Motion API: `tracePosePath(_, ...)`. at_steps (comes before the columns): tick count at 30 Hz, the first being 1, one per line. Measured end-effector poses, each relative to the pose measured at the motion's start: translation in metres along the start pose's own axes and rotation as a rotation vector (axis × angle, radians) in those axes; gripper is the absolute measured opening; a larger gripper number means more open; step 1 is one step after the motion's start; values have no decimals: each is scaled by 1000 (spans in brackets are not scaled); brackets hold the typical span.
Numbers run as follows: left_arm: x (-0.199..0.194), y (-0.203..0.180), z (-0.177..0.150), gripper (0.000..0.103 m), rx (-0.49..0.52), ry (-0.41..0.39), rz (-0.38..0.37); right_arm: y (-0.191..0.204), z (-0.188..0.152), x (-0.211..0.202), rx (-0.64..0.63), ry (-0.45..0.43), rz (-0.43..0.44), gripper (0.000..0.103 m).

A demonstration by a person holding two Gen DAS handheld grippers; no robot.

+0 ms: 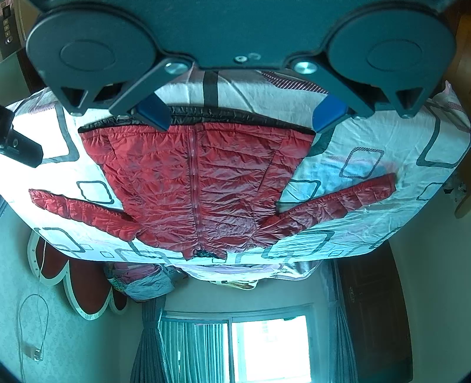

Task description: Fold large clothes

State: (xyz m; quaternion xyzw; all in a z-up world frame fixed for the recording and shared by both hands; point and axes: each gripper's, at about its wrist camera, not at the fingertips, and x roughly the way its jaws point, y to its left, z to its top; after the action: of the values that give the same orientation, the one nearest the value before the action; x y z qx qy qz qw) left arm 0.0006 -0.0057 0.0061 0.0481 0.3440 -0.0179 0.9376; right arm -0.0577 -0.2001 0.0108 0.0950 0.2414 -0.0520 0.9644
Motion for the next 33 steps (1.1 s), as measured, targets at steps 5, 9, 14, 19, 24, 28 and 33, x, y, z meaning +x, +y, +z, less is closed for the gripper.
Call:
tracePosePath(5, 3, 2, 1, 102, -4, 2, 2, 0, 1, 2, 1, 1, -1, 103)
tracePosePath(9, 10, 7, 4, 102, -9, 9, 4, 0, 0, 6, 2, 2, -5, 103)
tracePosePath(14, 23, 10, 8, 102, -6, 20, 7, -3, 3, 18, 14, 10, -17, 103)
tracePosePath(19, 39, 10, 13, 102, -5, 36, 8, -7, 7, 35, 17, 22, -33, 103)
tracePosePath(24, 62, 8, 22, 102, 3, 58, 10, -12, 9, 57, 16, 34, -58, 103)
tracePosePath(28, 90, 7, 33, 102, 5, 79, 3, -19, 12, 83, 30, 43, -85, 103)
tracePosePath(33, 131, 6, 53, 103, 6, 82, -18, -31, 20, 122, 38, 41, -131, 103)
